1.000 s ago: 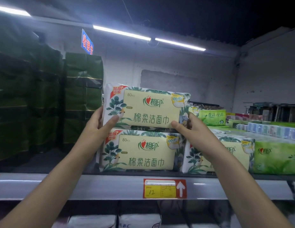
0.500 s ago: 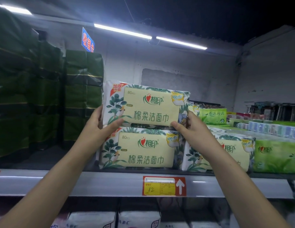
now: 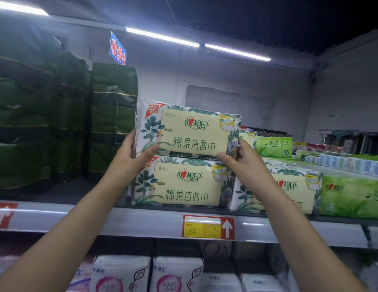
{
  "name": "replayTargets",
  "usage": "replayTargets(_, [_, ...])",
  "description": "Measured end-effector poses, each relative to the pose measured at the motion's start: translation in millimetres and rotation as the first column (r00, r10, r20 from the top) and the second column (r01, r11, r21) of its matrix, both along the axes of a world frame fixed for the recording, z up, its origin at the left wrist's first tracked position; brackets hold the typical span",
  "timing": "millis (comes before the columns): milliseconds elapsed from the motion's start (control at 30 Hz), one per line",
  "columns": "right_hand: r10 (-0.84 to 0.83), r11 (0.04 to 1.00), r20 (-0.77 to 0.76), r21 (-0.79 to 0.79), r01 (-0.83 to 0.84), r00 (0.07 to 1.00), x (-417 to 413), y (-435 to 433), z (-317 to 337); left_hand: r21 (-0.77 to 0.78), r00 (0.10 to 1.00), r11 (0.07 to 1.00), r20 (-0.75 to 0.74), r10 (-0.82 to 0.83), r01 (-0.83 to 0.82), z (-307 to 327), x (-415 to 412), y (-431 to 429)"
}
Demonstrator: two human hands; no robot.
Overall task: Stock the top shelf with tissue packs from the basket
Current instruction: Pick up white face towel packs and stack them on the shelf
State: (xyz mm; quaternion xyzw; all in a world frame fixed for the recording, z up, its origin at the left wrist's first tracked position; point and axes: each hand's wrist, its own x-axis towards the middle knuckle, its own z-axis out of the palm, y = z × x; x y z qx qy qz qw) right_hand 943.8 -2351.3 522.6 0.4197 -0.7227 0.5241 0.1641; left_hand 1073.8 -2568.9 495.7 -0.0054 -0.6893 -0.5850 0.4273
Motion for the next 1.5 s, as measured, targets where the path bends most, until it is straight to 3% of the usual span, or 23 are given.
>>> replayTargets(333, [-0.016, 1.000, 0.042, -0.018, 0.017, 0.999, 10.0, 3.3, 2.0, -0.053, 0.998, 0.997, -0.028, 0.059, -0.061, 3.2, 6.0, 2.4])
replayTargets(633, [0.060, 0.953, 0.076, -0.300, -0.034, 0.995, 27.9, 11.1, -11.4, -0.033, 0.997, 0.997, -0.035, 0.066, -0.067, 16.3, 28.1, 17.6])
replayTargets(933, [0.086, 0.954, 0.168, -0.298, -0.033, 0.982, 47.8, 20.5, -11.6, 0.003, 0.999, 0.999, -0.029, 0.044, -0.044, 12.9, 38.0, 28.3])
replayTargets(1267, [0.014, 0.953, 0.142, -0.302, 0.030, 0.990, 59.1, 30.7, -14.4, 0.118, 0.994, 0.990, -0.063, 0.088, -0.080, 1.7, 48.6, 32.5])
replayTargets(1500, [-0.035, 0.950, 0.138, -0.302, 0.076, 0.990, 60.4, 32.7, -15.8, 0.053, 0.987, 0.988, -0.052, 0.149, -0.147, 4.6, 56.5, 23.9])
